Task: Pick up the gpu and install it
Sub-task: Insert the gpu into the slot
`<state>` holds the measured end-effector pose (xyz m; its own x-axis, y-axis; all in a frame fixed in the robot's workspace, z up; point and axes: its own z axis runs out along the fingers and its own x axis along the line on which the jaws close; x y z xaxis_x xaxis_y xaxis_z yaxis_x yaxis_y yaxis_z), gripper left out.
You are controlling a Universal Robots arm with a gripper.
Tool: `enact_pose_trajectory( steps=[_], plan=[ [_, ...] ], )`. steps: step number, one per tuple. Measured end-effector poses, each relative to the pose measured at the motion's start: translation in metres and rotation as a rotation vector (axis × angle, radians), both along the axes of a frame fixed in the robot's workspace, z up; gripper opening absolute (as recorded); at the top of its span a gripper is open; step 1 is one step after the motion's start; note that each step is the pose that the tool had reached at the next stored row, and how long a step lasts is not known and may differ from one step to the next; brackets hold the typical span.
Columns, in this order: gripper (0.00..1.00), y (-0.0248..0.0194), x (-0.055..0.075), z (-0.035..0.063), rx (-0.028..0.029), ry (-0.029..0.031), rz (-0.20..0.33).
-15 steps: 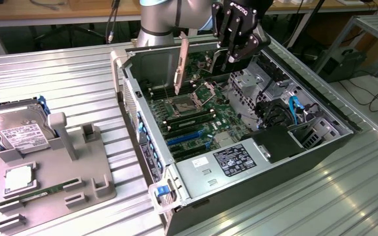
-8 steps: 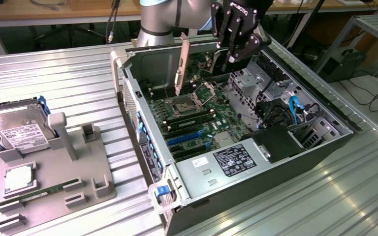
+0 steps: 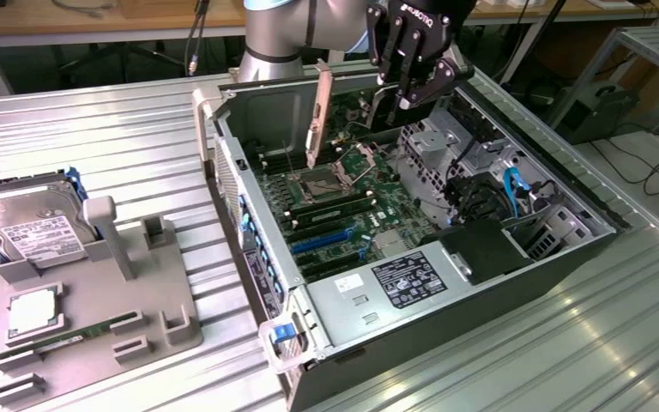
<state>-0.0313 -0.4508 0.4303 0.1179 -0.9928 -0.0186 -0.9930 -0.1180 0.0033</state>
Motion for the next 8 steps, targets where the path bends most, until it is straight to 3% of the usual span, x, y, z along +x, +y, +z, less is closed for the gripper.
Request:
enact_pose_trajectory(
  steps=[8],
  plan=[
    [0.27,-0.0001,0.0000,-0.0014,-0.0001,0.0000,0.024]
  ],
)
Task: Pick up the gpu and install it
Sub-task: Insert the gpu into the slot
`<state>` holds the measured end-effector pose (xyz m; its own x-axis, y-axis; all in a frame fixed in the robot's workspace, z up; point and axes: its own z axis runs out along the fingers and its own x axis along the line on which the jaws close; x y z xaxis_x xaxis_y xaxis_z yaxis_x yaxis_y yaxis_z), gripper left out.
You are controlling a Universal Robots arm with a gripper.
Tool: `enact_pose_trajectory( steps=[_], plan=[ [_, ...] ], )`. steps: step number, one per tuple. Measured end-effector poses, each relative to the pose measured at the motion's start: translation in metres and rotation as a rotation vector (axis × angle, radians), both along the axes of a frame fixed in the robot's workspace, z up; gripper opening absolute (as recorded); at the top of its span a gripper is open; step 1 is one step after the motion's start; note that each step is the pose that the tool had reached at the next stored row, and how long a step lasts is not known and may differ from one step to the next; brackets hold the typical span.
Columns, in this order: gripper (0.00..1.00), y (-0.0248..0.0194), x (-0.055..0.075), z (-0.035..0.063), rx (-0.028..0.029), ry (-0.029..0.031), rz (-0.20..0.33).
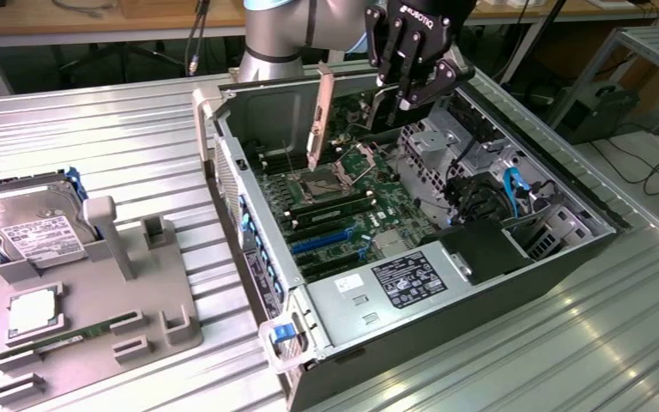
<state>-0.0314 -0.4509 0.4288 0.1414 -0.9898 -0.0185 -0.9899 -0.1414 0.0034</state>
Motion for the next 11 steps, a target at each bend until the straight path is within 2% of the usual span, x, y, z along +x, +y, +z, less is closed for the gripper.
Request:
enact_pose_trajectory(
  steps=[3,7,9,11],
  plan=[
    [0.27,-0.0001,0.000,-0.0040,-0.0022,0.0000,0.003],
    [0.27,-0.0002,0.000,-0.0104,-0.0025,0.0002,0.005],
    [0.27,-0.0017,0.000,-0.0138,0.0000,0.0007,0.006],
    [0.27,-0.0024,0.000,-0.0169,0.0001,0.0007,0.006]
  ],
)
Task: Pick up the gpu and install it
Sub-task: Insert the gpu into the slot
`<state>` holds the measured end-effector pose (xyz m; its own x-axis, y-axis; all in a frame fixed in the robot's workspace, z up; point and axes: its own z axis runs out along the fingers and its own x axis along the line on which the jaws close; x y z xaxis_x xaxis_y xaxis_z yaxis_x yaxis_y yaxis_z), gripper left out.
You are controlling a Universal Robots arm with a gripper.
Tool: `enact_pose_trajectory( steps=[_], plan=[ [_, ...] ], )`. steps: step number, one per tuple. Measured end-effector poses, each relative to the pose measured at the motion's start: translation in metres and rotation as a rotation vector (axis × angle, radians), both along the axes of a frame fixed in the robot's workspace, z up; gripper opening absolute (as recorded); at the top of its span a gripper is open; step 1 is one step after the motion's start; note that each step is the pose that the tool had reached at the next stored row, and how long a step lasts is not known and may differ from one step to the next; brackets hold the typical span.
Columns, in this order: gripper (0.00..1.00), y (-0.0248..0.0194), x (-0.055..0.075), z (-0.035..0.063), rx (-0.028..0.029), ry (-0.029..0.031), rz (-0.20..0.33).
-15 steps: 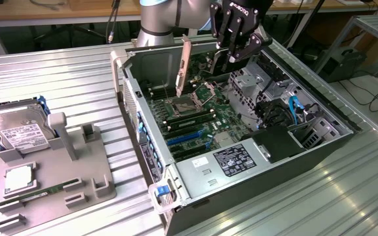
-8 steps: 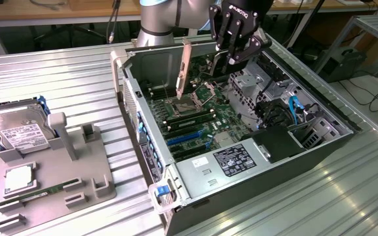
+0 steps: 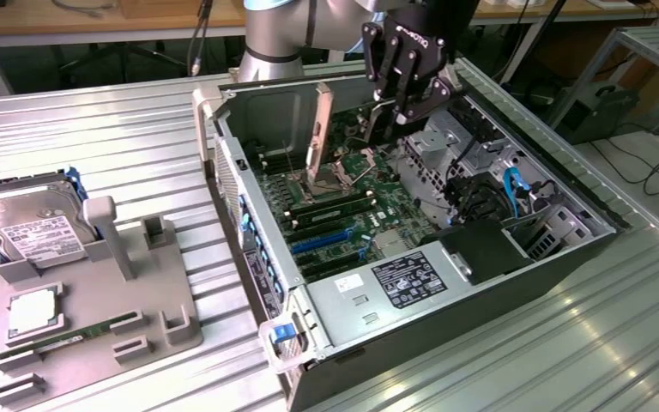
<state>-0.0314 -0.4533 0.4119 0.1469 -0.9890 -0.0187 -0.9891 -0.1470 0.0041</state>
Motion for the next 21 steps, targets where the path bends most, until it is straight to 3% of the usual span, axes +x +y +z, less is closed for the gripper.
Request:
enact_pose_trajectory(
  steps=[3,4,7,21],
  plan=[
    [0.27,-0.0002,0.000,-0.0044,-0.0005,0.0011,0.000],
    [0.27,-0.0001,0.000,-0.0064,-0.0008,0.0054,0.000],
    [0.27,-0.0001,0.000,-0.0080,-0.0040,0.0056,0.000],
    [0.27,-0.0002,0.000,-0.0174,-0.0032,0.0055,0.000]
  ],
)
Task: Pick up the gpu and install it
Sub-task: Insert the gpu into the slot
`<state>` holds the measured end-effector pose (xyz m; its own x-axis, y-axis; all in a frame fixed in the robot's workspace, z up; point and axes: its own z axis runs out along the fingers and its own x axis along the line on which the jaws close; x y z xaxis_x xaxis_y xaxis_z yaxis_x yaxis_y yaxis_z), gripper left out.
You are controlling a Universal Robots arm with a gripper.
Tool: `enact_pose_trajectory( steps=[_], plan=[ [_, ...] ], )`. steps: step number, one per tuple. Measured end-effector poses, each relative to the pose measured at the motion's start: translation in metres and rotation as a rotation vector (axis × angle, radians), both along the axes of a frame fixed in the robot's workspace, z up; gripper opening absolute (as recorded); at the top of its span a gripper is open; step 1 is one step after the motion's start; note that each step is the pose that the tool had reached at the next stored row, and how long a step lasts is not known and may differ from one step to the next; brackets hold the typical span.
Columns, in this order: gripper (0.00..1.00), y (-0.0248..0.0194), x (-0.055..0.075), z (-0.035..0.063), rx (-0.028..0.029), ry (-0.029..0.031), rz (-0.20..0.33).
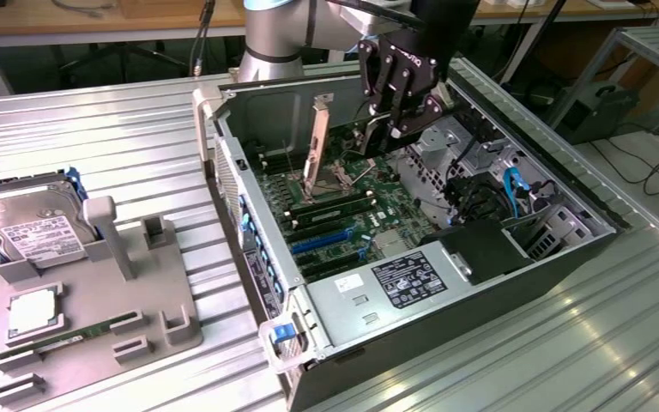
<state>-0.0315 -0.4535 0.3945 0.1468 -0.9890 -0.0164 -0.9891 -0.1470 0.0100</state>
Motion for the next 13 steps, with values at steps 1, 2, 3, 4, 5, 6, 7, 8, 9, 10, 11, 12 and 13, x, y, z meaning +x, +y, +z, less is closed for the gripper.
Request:
enact_pose_trajectory(
  steps=[1,2,3,4,5,6,7,8,9,10,11,12,13],
  plan=[
    [0.27,0.0000,0.0000,-0.0005,0.0004,0.0000,0.000],
    [0.27,0.0000,0.0000,-0.0012,0.0007,0.0000,0.000],
    [0.27,0.0000,0.0000,-0.0016,0.0010,0.0000,0.000],
    [0.27,0.0000,0.0000,-0.0022,0.0011,0.0000,0.000],
    [0.27,0.0000,0.0000,-0.0028,0.0013,0.0000,0.000],
    [0.27,0.0000,0.0000,-0.0035,0.0016,0.0000,0.000],
    [0.27,0.0000,0.0000,-0.0042,0.0017,0.0000,0.000],
    [0.27,0.0000,0.0000,-0.0050,0.0018,0.0000,0.000],
    [0.27,0.0000,0.0000,-0.0057,0.0019,0.0000,0.000],
    [0.27,0.0000,0.0000,-0.0065,0.0020,0.0000,0.000],
    [0.27,0.0000,0.0000,-0.0074,0.0021,0.0000,0.000],
    [0.27,0.0000,0.0000,-0.0083,0.0021,0.0000,0.000],
    [0.27,0.0000,0.0000,-0.0090,0.0022,0.0000,0.000]
  ],
)
